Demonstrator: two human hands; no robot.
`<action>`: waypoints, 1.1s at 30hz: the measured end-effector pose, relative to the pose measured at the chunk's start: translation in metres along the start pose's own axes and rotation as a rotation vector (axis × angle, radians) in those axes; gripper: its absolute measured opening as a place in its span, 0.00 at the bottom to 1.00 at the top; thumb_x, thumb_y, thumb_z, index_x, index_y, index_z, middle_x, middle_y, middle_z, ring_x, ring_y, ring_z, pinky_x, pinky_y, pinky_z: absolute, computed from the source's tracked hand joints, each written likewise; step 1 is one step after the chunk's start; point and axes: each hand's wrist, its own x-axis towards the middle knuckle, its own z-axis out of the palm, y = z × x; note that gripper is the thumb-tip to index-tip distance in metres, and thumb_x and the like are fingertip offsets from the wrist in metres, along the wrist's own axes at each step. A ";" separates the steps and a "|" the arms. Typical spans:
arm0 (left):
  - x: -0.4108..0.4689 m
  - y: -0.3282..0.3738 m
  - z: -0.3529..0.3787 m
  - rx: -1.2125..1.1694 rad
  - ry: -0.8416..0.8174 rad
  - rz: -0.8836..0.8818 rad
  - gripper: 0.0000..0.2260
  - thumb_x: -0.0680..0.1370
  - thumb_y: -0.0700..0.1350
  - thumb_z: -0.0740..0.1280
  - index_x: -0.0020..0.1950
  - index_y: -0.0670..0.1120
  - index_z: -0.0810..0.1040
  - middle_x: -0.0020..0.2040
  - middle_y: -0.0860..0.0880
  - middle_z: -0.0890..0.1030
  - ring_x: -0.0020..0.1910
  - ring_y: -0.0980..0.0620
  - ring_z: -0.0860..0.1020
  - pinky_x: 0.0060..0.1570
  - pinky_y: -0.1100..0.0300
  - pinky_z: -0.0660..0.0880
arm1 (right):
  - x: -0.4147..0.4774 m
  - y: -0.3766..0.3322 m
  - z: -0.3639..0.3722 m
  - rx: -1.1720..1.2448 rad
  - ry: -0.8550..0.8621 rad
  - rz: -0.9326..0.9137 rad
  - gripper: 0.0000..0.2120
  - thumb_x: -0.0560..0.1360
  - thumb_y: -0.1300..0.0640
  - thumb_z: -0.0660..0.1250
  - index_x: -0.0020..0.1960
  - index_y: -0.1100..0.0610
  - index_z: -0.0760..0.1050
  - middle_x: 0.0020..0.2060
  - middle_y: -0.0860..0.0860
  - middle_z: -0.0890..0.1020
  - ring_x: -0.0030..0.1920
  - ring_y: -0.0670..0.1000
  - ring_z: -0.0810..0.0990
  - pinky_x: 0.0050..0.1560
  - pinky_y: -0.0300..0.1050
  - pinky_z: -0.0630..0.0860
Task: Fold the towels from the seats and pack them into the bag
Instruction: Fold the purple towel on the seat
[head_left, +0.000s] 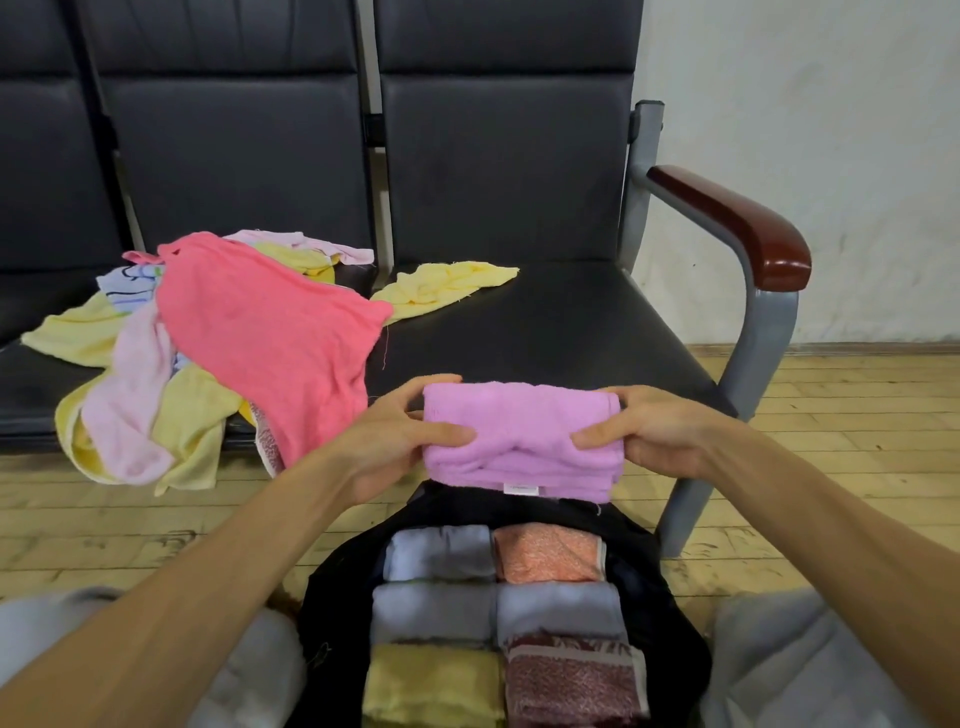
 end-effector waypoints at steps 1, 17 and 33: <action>0.001 -0.001 0.000 0.016 0.011 -0.015 0.26 0.65 0.33 0.77 0.62 0.43 0.78 0.54 0.41 0.83 0.51 0.44 0.83 0.54 0.49 0.80 | 0.001 0.002 0.000 -0.014 0.008 0.017 0.20 0.66 0.72 0.73 0.58 0.66 0.79 0.53 0.59 0.84 0.54 0.56 0.84 0.51 0.45 0.82; 0.028 -0.082 0.017 0.112 0.357 -0.065 0.07 0.80 0.45 0.64 0.57 0.45 0.74 0.48 0.45 0.80 0.36 0.51 0.77 0.28 0.63 0.69 | 0.046 0.062 0.020 -0.072 0.220 0.136 0.18 0.74 0.57 0.72 0.60 0.64 0.78 0.53 0.61 0.83 0.48 0.56 0.83 0.49 0.51 0.81; 0.072 -0.239 -0.080 0.328 0.391 -0.461 0.14 0.74 0.36 0.66 0.60 0.37 0.77 0.51 0.41 0.82 0.49 0.44 0.82 0.52 0.46 0.80 | 0.193 0.198 0.065 -0.649 0.371 0.246 0.26 0.79 0.54 0.67 0.74 0.61 0.65 0.69 0.59 0.73 0.67 0.59 0.73 0.62 0.44 0.70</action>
